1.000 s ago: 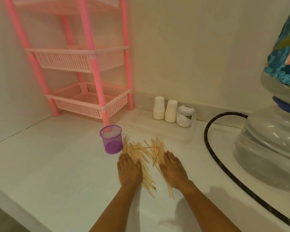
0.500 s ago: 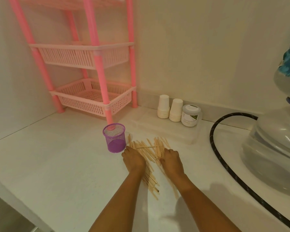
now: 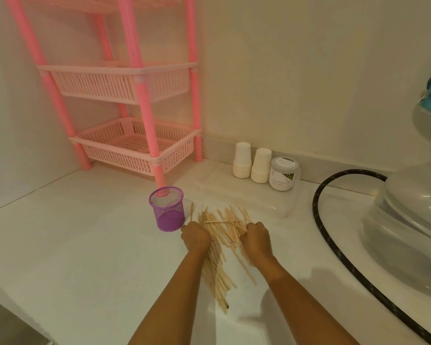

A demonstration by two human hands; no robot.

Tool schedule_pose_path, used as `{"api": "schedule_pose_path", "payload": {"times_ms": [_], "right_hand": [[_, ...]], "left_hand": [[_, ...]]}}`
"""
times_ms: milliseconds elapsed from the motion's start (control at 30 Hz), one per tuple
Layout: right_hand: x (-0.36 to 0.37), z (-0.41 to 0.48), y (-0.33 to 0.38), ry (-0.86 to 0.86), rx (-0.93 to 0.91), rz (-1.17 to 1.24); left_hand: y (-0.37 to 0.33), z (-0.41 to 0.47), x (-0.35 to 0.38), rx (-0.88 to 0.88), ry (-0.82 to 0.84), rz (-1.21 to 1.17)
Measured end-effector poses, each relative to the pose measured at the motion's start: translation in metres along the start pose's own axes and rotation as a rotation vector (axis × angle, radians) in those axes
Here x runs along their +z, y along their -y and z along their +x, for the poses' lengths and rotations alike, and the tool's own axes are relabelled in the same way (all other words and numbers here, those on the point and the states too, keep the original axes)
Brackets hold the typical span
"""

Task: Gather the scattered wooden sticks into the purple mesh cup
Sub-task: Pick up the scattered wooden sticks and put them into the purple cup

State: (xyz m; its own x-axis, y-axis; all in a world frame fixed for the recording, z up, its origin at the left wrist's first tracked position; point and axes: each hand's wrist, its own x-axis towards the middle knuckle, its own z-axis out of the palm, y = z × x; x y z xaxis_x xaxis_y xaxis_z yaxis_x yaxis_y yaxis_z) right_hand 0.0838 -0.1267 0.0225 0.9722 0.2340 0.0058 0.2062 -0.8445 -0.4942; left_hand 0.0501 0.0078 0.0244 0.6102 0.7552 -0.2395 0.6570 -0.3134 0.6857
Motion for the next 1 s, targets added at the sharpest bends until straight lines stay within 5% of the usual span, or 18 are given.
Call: {"api": "schedule_pose_path", "payload": {"times_ms": [433, 1000], "right_hand": [[-0.014, 0.006, -0.004, -0.038, 0.151, 0.282], [-0.049, 0.004, 0.012, -0.392, -0.13, 0.514]], "left_hand": [[-0.006, -0.007, -0.007, 0.15, -0.009, -0.126], [-0.025, -0.018, -0.018, 0.652, -0.038, -0.627]]}}
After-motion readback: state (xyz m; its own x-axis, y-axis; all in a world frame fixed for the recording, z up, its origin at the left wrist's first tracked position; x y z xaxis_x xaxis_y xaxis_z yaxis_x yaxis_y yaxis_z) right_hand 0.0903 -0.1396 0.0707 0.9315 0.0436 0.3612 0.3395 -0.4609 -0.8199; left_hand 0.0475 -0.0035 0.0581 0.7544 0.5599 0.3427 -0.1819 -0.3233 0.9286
